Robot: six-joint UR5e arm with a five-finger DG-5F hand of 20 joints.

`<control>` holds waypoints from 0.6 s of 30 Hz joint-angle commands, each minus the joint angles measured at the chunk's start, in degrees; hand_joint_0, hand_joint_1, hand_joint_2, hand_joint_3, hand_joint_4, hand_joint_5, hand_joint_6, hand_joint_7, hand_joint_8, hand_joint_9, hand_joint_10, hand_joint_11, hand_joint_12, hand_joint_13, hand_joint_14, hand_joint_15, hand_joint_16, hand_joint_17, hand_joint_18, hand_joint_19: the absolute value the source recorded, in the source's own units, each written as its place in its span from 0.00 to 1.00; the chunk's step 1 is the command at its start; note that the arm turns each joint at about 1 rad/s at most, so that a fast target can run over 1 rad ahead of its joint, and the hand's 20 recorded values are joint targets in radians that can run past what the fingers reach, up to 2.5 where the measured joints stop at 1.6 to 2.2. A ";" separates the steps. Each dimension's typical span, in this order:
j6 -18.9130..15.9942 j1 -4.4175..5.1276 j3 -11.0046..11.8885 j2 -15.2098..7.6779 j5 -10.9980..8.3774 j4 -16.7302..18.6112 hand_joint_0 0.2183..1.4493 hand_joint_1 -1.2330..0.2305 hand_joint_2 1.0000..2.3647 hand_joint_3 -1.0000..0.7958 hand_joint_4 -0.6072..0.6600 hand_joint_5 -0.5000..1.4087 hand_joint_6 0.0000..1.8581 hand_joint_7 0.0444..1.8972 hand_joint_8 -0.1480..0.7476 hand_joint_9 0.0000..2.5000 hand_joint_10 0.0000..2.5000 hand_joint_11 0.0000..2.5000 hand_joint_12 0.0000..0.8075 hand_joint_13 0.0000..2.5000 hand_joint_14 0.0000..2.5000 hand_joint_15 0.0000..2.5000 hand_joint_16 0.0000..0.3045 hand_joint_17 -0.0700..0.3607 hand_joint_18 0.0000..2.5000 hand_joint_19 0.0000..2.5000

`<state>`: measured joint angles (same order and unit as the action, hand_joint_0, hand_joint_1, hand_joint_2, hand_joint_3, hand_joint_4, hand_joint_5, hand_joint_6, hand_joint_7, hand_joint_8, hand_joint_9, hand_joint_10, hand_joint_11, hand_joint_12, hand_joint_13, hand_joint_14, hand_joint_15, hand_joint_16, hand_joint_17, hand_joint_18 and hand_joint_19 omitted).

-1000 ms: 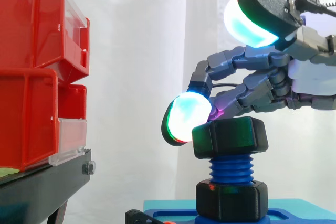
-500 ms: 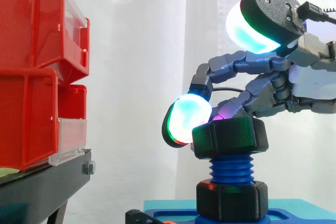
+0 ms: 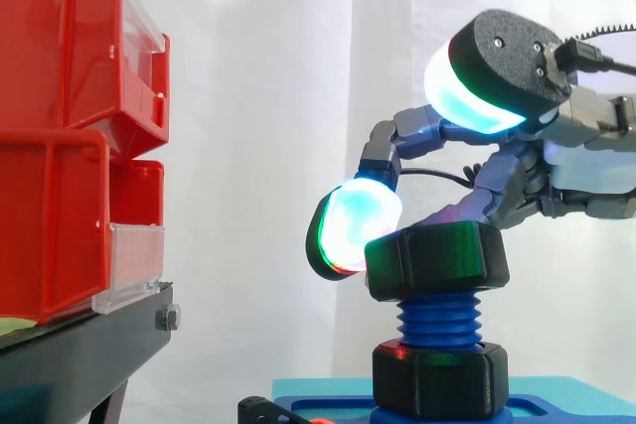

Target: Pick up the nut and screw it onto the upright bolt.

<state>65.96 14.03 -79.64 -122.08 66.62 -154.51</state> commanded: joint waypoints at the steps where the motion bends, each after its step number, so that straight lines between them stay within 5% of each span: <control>1: -0.04 -0.49 0.01 0.00 0.62 -0.36 0.22 0.73 0.00 0.28 0.64 0.28 0.27 0.72 0.53 0.46 0.00 0.02 0.25 0.27 0.00 0.00 0.07 0.27 0.17 0.00; 18: -0.66 -2.34 0.01 0.00 4.13 -2.38 0.23 0.71 0.00 0.28 0.57 0.29 0.29 0.72 0.49 0.54 0.00 0.03 0.22 0.33 0.00 0.00 0.05 0.25 0.22 0.00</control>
<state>65.32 11.92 -79.63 -122.03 70.18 -156.84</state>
